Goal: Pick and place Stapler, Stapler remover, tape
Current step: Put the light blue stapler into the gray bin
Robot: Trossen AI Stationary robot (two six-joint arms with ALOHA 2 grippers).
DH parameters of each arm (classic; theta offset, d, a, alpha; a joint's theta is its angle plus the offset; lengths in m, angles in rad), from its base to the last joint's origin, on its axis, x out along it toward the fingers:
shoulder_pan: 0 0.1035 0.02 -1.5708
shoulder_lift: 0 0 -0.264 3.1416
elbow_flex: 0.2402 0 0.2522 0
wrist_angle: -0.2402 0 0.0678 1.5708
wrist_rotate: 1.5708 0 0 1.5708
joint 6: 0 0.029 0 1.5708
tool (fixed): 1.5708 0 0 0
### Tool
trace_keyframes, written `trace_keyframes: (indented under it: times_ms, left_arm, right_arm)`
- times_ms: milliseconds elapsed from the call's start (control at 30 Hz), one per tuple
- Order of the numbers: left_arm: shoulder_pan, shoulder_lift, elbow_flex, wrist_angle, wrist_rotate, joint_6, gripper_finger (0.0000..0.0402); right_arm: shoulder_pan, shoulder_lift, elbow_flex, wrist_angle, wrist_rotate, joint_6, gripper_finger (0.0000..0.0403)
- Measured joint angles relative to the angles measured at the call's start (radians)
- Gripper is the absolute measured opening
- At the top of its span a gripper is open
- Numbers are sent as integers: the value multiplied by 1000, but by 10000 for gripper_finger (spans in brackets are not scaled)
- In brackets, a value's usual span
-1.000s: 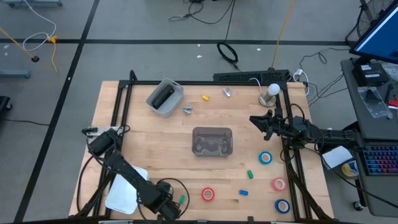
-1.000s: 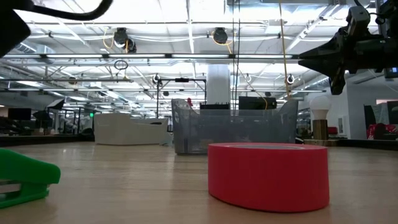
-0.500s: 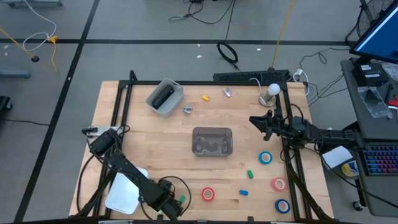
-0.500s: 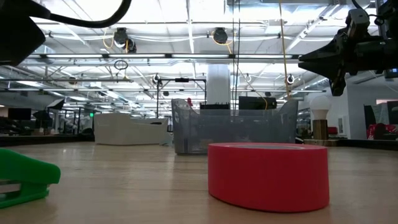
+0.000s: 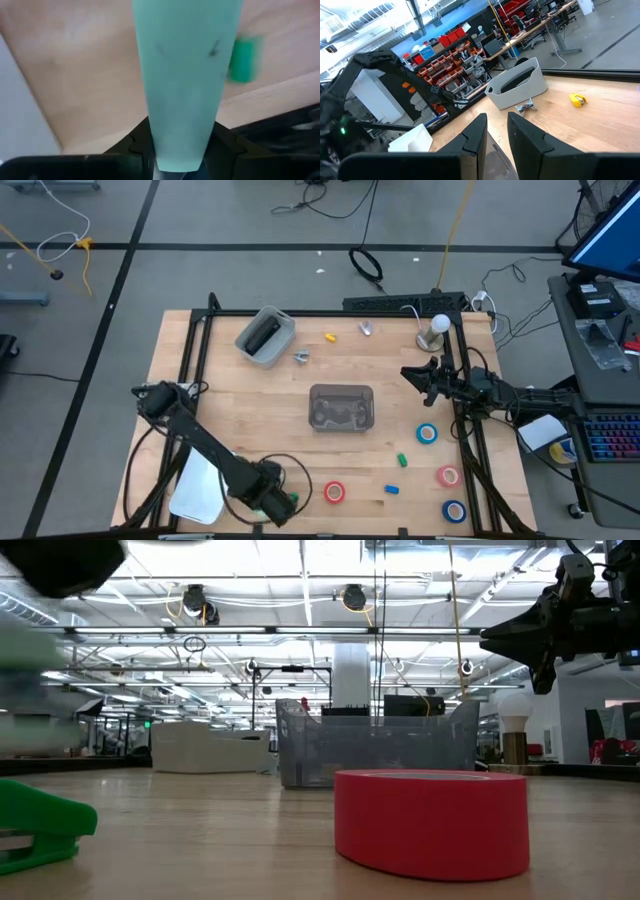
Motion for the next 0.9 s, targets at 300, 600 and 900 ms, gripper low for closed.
trace_keyframes:
  times_ms: [300, 600, 900]
  left_arm:
    - [94, -231, 0, -132, -489, 68, 122]
    - [326, -332, 1, -197, -650, 480, 122]
    - [660, -330, 1, -158, -614, 953, 122]
  right_arm:
    - [0, 0, 0, -2, 0, 0, 70]
    - [0, 0, 0, -6, 0, 0, 70]
    - [0, 0, 0, -6, 0, 4, 70]
